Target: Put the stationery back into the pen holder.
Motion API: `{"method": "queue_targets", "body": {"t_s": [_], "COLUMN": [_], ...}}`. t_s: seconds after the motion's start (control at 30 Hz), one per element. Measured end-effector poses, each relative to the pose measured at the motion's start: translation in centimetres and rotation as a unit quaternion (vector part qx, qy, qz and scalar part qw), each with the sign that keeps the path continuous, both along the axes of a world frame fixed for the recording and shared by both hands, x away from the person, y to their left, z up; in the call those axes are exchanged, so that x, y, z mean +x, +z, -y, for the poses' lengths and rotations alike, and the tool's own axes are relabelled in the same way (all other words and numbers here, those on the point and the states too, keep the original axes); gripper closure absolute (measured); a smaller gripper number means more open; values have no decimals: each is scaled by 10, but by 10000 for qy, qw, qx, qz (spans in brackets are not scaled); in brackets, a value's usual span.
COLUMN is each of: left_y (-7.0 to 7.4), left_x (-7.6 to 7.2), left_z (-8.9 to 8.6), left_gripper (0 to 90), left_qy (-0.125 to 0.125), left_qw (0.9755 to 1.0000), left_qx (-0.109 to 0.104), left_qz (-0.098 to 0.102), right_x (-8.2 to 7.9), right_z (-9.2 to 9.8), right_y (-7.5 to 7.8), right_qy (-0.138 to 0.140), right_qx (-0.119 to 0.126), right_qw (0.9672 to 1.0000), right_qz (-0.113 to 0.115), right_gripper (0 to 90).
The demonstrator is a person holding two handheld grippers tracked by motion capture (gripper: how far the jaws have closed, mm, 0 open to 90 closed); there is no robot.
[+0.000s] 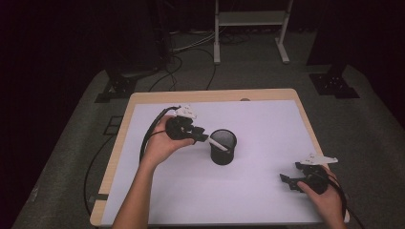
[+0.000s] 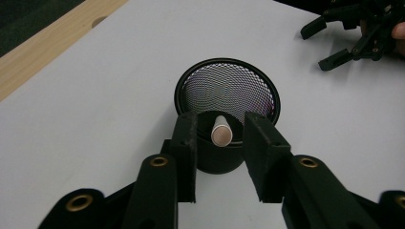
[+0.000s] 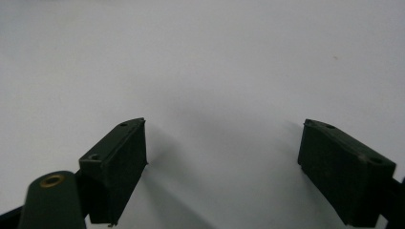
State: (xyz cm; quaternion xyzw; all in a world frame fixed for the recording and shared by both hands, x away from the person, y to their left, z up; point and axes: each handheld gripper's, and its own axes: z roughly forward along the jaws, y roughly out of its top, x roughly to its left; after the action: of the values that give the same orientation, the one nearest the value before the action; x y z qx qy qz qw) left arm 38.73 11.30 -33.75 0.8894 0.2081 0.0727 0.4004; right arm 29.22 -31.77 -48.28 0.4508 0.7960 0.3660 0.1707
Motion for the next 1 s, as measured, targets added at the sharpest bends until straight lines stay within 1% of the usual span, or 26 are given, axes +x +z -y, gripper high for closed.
{"method": "queue_targets", "body": {"t_s": [0.07, 0.13, 0.2, 0.23, 0.3, 0.37, 0.4, 0.47, 0.5, 0.57, 0.67, 0.7, 0.77, 0.83, 0.93, 1.0], "left_y": [0, 1, 0, 0, 0, -1, -1, -2, -2, -4, -9, -10, -14, -18, -24, -28], "left_x": [-1, -3, -4, -5, -6, -7, -8, -9, -10, -13, -16, -17, -20, -23, -26, -28], "left_z": [-2, -5, -9, -11, -15, -19, -21, -26, -28, -32, -41, -44, -50, -56, -64, -68], "left_gripper": [608, 569, 522, 501, 459, 411, 387, 341, 313, 269, 228, 218, 182, 169, 143, 129], "left_qy": [32, 42, 67, 118, 147, 234, 236, 301, 346, 381, 474, 506, 623, 703, 806, 908], "left_qw": [10000, 10000, 10000, 9999, 9998, 9996, 9997, 9995, 9993, 9992, 9988, 9985, 9977, 9971, 9963, 9954], "left_qx": [-41, -21, -66, -116, -105, -131, -100, -111, -133, -103, -16, 20, 44, 68, 148, 157], "left_qz": [-13, 1, 15, 29, 10, 18, 41, 75, 60, 75, 140, 198, 250, 289, 265, 243], "right_x": [0, 0, 0, 0, 0, 0, -1, 0, 0, 0, -1, -1, -1, -1, -1, -1], "right_z": [0, 0, 0, 0, 0, -1, -1, -1, -1, -1, -2, -2, -2, -2, -2, -2], "right_y": [0, 0, 0, 0, 0, 0, 0, 0, 0, 0, 0, 0, 0, 0, 0, 0], "right_qy": [1, 0, 3, 3, 1, -3, -9, -5, -5, -1, 6, -1, -4, 17, 20, 22], "right_qx": [-1, 0, -9, -13, -20, -21, -17, -30, -34, -66, -110, -105, -88, -97, -103, -112], "right_qw": [10000, 10000, 10000, 10000, 10000, 10000, 10000, 10000, 10000, 10000, 9999, 9999, 10000, 9999, 9999, 9999], "right_qz": [-3, -3, -1, 3, 5, -2, -17, 3, 1, 16, 25, 23, 12, 16, 14, 16], "right_gripper": [157, 157, 157, 157, 157, 157, 157, 157, 157, 157, 157, 157, 150, 150, 148, 148]}}
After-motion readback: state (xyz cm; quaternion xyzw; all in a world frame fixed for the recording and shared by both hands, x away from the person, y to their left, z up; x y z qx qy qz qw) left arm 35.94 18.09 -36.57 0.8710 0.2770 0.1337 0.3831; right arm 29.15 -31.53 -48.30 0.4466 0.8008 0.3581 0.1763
